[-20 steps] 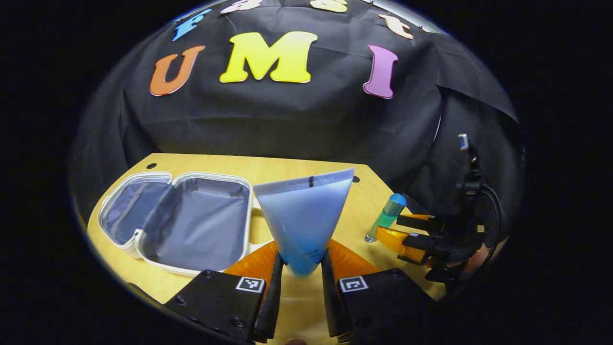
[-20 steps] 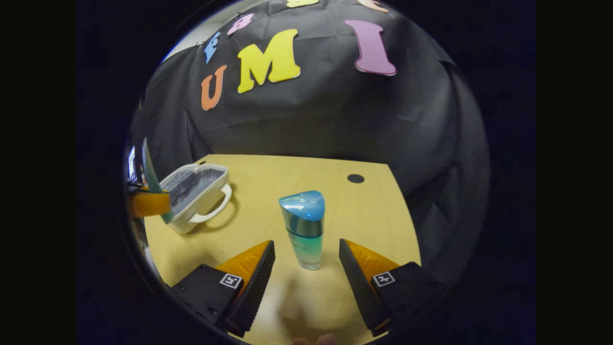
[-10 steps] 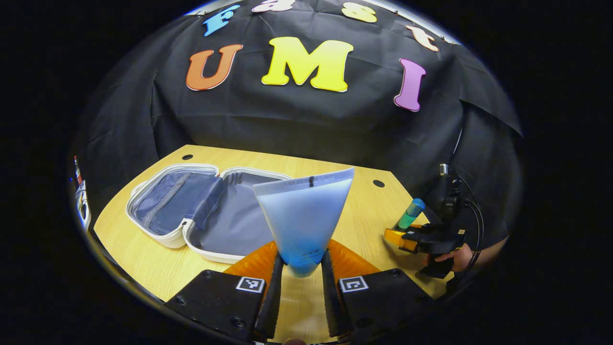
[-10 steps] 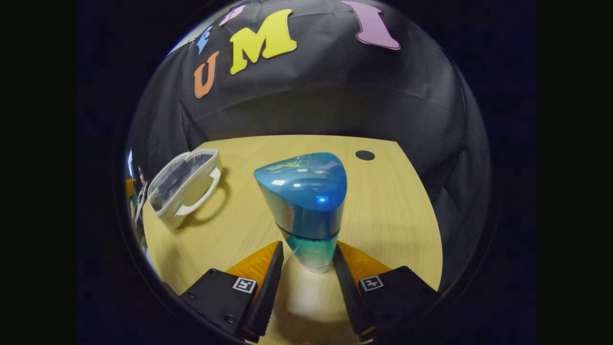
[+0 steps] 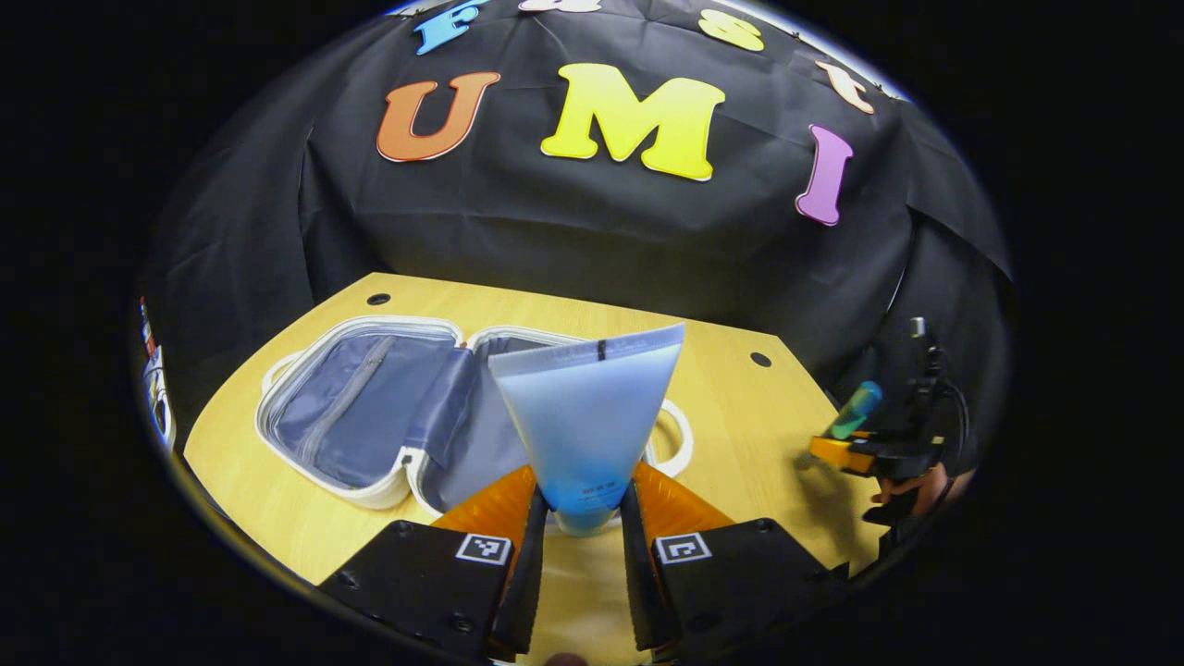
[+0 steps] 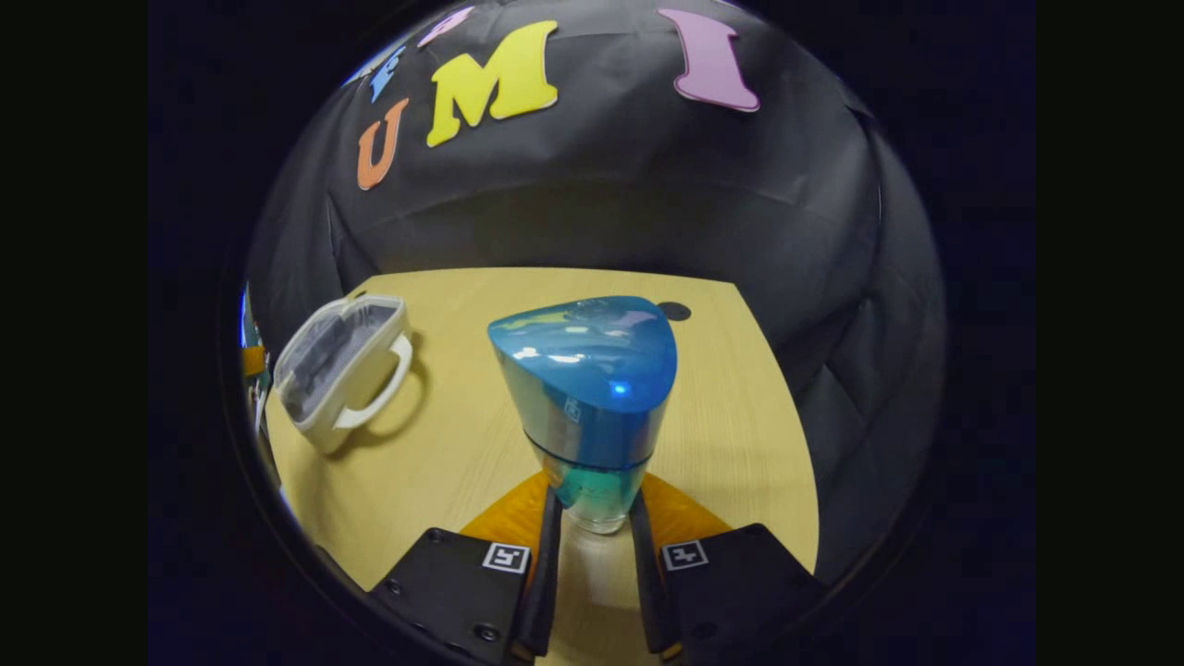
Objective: First open the suitcase, pack the skin care products into it, and then close the suitcase.
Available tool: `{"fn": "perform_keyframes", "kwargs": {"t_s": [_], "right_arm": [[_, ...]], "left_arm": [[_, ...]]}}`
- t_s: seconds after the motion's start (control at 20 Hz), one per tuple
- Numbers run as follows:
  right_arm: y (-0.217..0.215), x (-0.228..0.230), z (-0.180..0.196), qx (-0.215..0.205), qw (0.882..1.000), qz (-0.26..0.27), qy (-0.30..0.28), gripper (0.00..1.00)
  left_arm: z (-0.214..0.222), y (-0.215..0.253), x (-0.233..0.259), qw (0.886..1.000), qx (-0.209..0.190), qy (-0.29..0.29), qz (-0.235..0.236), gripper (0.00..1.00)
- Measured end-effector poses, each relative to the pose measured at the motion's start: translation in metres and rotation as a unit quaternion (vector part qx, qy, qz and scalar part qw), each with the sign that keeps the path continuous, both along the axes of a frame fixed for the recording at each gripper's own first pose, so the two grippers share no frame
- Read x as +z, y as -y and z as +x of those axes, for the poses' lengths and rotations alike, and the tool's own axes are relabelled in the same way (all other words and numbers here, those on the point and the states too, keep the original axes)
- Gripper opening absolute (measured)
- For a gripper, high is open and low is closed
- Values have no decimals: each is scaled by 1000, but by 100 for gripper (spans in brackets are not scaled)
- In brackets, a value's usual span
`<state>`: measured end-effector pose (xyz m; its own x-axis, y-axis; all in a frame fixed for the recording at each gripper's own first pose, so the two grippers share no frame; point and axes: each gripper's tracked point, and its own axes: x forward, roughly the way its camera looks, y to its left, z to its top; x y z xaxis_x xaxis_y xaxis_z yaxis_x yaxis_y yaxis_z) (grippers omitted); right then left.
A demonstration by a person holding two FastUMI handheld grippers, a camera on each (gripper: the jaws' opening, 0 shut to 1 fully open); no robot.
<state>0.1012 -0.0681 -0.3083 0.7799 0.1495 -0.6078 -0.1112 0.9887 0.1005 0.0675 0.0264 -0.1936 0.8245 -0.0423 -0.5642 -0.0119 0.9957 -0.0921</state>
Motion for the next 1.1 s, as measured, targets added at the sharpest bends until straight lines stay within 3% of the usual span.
{"fn": "perform_keyframes", "kwargs": {"t_s": [0.2,0.45,0.75,1.1], "right_arm": [[-11,59,-26,-12,1000,21,18,35],[-36,107,-54,-15,999,32,31,35],[-51,113,-85,-21,999,37,24,35],[-67,110,-109,-18,999,48,11,35]], "left_arm": [[30,-37,-19,1000,1,-14,-1,42],[51,-55,-72,994,8,-99,-38,43],[52,-53,-116,979,7,-192,-63,43],[61,-58,-133,975,10,-223,-8,41]]}}
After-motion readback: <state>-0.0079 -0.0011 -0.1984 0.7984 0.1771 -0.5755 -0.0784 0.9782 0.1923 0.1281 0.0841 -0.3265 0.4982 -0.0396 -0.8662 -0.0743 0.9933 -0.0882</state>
